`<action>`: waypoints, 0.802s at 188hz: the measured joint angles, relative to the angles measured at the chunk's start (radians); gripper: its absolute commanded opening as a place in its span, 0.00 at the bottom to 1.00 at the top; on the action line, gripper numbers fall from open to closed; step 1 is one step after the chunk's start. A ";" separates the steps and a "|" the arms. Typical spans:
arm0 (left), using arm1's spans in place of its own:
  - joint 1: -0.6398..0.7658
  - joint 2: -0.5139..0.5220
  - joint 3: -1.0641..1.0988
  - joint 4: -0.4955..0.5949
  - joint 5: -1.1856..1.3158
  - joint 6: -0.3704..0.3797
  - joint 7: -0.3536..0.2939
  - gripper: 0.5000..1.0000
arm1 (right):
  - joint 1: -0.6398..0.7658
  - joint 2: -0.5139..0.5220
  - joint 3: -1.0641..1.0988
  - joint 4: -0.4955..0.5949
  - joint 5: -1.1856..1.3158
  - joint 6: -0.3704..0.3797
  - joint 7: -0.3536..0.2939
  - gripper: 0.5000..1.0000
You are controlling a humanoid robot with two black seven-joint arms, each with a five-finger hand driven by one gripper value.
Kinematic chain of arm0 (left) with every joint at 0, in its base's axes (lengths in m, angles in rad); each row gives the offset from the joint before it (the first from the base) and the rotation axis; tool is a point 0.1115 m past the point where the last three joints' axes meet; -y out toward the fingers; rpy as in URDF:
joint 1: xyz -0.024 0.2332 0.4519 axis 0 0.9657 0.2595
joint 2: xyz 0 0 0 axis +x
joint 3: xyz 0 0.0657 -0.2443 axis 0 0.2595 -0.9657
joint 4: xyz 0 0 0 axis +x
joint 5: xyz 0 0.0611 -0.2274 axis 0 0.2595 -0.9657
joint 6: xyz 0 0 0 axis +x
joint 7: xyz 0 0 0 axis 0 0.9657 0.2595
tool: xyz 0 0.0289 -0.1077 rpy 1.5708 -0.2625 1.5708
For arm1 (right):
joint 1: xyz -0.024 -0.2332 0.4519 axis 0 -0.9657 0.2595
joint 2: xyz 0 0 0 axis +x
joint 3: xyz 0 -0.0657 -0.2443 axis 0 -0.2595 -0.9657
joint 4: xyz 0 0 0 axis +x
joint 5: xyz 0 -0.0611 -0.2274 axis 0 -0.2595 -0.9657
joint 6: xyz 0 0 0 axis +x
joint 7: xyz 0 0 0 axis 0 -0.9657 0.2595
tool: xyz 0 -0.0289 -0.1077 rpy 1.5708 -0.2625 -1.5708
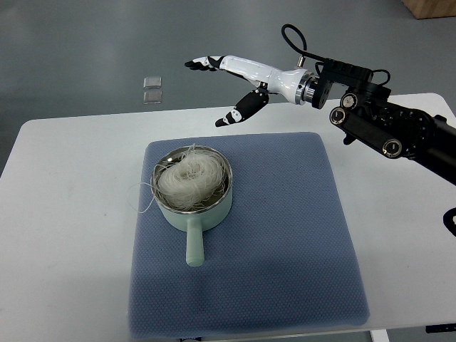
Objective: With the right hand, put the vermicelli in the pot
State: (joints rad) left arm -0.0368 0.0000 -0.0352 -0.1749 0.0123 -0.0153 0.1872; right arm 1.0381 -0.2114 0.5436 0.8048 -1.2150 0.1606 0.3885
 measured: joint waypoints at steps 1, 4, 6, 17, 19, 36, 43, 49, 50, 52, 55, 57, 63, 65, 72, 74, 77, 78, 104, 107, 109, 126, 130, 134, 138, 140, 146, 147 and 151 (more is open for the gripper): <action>0.000 0.000 0.000 0.000 0.000 0.000 0.000 1.00 | -0.004 0.000 0.006 -0.001 0.004 -0.002 -0.003 0.86; 0.000 0.000 0.000 0.000 0.000 0.000 0.000 1.00 | -0.018 0.001 0.023 -0.005 0.018 -0.010 -0.011 0.86; 0.000 0.000 0.000 0.000 0.000 0.000 0.000 1.00 | -0.027 0.002 0.035 -0.008 0.027 -0.015 -0.016 0.86; 0.000 0.000 0.000 0.000 0.000 0.000 0.000 1.00 | -0.081 0.009 0.103 -0.019 0.081 -0.050 -0.048 0.86; 0.000 0.000 0.000 0.000 0.000 0.000 0.000 1.00 | -0.090 0.009 0.114 -0.021 0.090 -0.056 -0.053 0.86; 0.000 0.000 0.000 -0.001 0.000 0.000 0.000 1.00 | -0.163 0.013 0.196 -0.027 0.169 -0.108 -0.083 0.86; 0.000 0.000 0.000 -0.001 0.000 0.000 0.000 1.00 | -0.189 0.013 0.223 -0.028 0.203 -0.127 -0.087 0.86; 0.000 0.000 0.000 -0.001 0.000 0.000 0.000 1.00 | -0.214 0.013 0.247 -0.029 0.239 -0.146 -0.090 0.86; 0.000 0.000 0.000 -0.001 0.000 0.000 0.000 1.00 | -0.217 0.013 0.250 -0.029 0.244 -0.148 -0.090 0.86; 0.000 0.000 0.000 -0.001 0.000 0.000 0.000 1.00 | -0.224 0.013 0.256 -0.030 0.255 -0.154 -0.091 0.86; 0.000 0.000 0.000 -0.001 0.000 0.000 0.000 1.00 | -0.234 0.013 0.265 -0.030 0.272 -0.162 -0.091 0.86; 0.000 0.000 0.000 -0.002 0.000 0.000 0.000 1.00 | -0.240 0.014 0.271 -0.031 0.283 -0.168 -0.092 0.86; 0.000 0.000 0.000 -0.002 0.000 0.000 0.000 1.00 | -0.258 0.014 0.286 -0.032 0.319 -0.185 -0.092 0.86; 0.000 0.000 0.000 -0.002 0.000 0.000 0.000 1.00 | -0.263 0.014 0.291 -0.032 0.331 -0.190 -0.093 0.86; 0.000 0.000 0.000 -0.002 0.000 0.000 0.000 1.00 | -0.283 0.014 0.308 -0.034 0.380 -0.214 -0.093 0.86; 0.000 0.000 0.000 -0.002 0.000 0.000 0.000 1.00 | -0.287 0.014 0.312 -0.035 0.393 -0.220 -0.093 0.86; 0.000 0.000 0.000 -0.002 0.000 0.000 0.000 1.00 | -0.294 0.014 0.317 -0.036 0.411 -0.228 -0.093 0.86; 0.000 0.000 0.000 -0.002 0.000 0.000 0.000 1.00 | -0.297 0.014 0.318 -0.036 0.417 -0.231 -0.093 0.86; 0.000 0.000 0.000 -0.002 0.000 0.000 0.000 1.00 | -0.354 0.040 0.335 -0.043 0.551 -0.281 -0.093 0.86; 0.000 0.000 0.000 -0.002 0.000 0.000 0.000 1.00 | -0.360 0.042 0.335 -0.043 0.561 -0.283 -0.093 0.86; 0.000 0.000 0.000 -0.002 0.000 0.000 0.000 1.00 | -0.364 0.043 0.335 -0.043 0.566 -0.284 -0.092 0.86; 0.000 0.000 0.000 -0.002 0.000 0.000 0.000 1.00 | -0.394 0.052 0.337 -0.044 0.595 -0.287 -0.087 0.86; 0.000 0.000 0.000 -0.002 0.000 0.000 0.000 1.00 | -0.400 0.053 0.337 -0.044 0.598 -0.287 -0.086 0.86; 0.000 0.000 0.000 -0.002 0.000 0.000 0.000 1.00 | -0.404 0.054 0.337 -0.044 0.600 -0.288 -0.085 0.86; 0.000 0.000 0.000 -0.002 0.000 0.000 0.000 1.00 | -0.408 0.054 0.337 -0.044 0.602 -0.287 -0.085 0.86; 0.000 0.000 -0.001 -0.002 0.000 0.000 0.000 1.00 | -0.410 0.054 0.337 -0.044 0.602 -0.287 -0.085 0.86; 0.000 0.000 -0.001 -0.002 0.000 0.000 0.000 1.00 | -0.412 0.055 0.337 -0.044 0.603 -0.286 -0.084 0.86; 0.000 0.000 -0.001 -0.002 0.000 0.000 0.000 1.00 | -0.413 0.055 0.337 -0.044 0.604 -0.285 -0.084 0.86; 0.000 0.000 -0.001 -0.002 0.000 0.000 0.000 1.00 | -0.414 0.055 0.337 -0.044 0.604 -0.284 -0.084 0.86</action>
State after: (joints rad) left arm -0.0369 0.0000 -0.0366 -0.1767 0.0123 -0.0153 0.1871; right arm 0.6242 -0.1567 0.8807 0.7611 -0.6111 -0.1238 0.3049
